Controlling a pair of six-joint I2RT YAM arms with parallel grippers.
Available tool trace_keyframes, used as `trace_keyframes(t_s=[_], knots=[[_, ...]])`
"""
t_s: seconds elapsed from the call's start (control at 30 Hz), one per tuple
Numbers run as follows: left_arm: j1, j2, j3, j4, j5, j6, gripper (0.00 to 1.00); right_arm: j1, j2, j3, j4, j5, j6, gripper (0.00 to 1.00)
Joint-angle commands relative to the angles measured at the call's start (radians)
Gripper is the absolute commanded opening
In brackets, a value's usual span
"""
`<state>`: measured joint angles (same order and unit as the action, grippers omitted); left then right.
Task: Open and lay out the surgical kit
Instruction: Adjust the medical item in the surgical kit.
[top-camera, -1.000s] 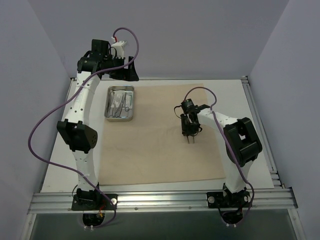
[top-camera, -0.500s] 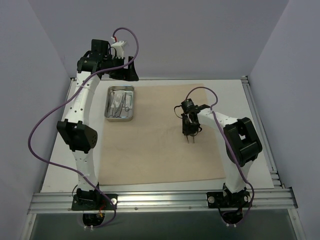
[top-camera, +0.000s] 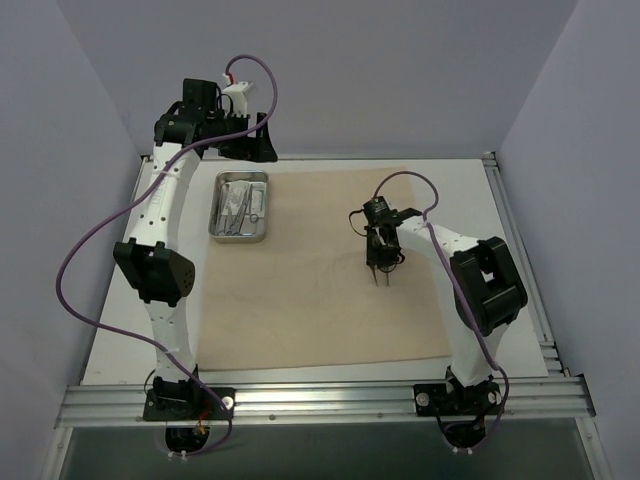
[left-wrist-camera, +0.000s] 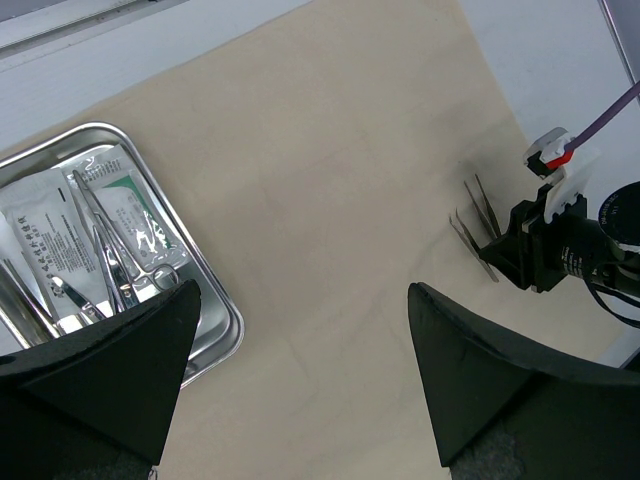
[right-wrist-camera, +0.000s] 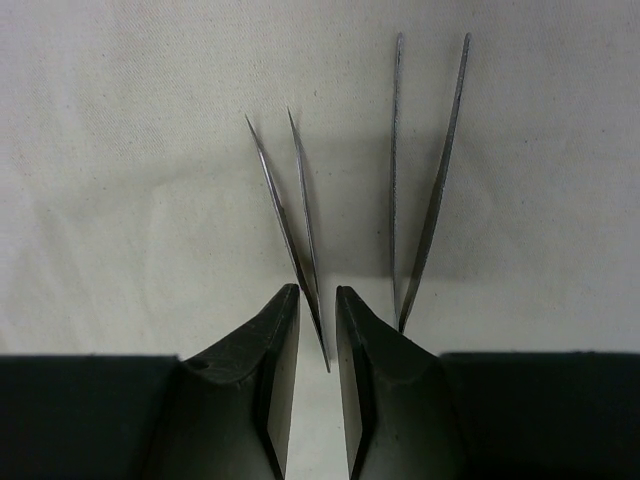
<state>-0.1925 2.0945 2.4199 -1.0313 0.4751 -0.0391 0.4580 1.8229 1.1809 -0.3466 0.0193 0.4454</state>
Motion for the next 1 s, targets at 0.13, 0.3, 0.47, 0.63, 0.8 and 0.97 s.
trace_keyframes(t_s=[0.13,0.3,0.47,0.63,0.8,0.97], knots=[[0.007,-0.059,0.001,0.007,0.003,0.018,0.94,-0.005,-0.033,0.010,-0.019,0.016,0.007,0.20],[0.007,-0.060,-0.001,0.007,0.002,0.019,0.94,-0.007,0.004,0.010,-0.002,-0.001,0.006,0.20],[0.007,-0.060,-0.004,0.007,0.000,0.019,0.94,-0.007,0.021,0.013,0.008,0.004,0.009,0.19],[0.007,-0.059,-0.002,0.007,0.000,0.019,0.94,-0.007,0.023,0.005,0.020,0.002,0.027,0.17],[0.007,-0.057,-0.002,0.007,0.000,0.019,0.94,-0.007,0.032,0.000,0.026,0.007,0.042,0.16],[0.007,-0.057,-0.001,0.007,0.000,0.019,0.94,-0.007,0.036,-0.006,0.028,0.008,0.052,0.14]])
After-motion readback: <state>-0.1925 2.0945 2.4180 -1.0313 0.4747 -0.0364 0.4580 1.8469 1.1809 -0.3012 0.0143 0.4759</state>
